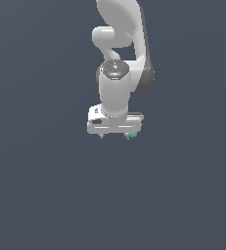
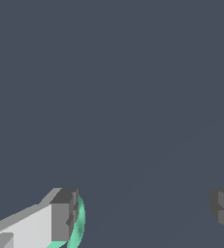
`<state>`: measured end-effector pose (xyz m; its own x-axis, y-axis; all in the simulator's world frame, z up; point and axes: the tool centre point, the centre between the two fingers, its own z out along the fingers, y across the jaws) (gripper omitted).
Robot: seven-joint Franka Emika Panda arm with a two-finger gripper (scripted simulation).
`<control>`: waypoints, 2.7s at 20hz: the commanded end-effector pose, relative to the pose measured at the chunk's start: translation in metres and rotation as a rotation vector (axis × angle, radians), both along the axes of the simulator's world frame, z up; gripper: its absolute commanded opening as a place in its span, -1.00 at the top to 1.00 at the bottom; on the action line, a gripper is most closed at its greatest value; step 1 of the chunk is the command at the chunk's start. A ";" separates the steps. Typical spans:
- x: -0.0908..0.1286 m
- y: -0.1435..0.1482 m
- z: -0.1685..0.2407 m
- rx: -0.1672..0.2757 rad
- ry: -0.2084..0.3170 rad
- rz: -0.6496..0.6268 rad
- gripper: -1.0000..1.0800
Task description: Pick up the object and move it to a goal position.
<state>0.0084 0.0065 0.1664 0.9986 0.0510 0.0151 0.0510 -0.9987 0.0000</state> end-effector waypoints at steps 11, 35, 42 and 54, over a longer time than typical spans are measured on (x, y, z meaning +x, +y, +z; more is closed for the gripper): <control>-0.008 -0.017 -0.011 -0.018 0.035 0.027 -0.92; -0.091 0.077 -0.067 -0.005 0.018 0.093 -0.92; -0.111 0.092 -0.076 -0.002 0.015 0.107 -0.92; -0.113 0.093 -0.095 -0.002 0.016 0.109 -0.92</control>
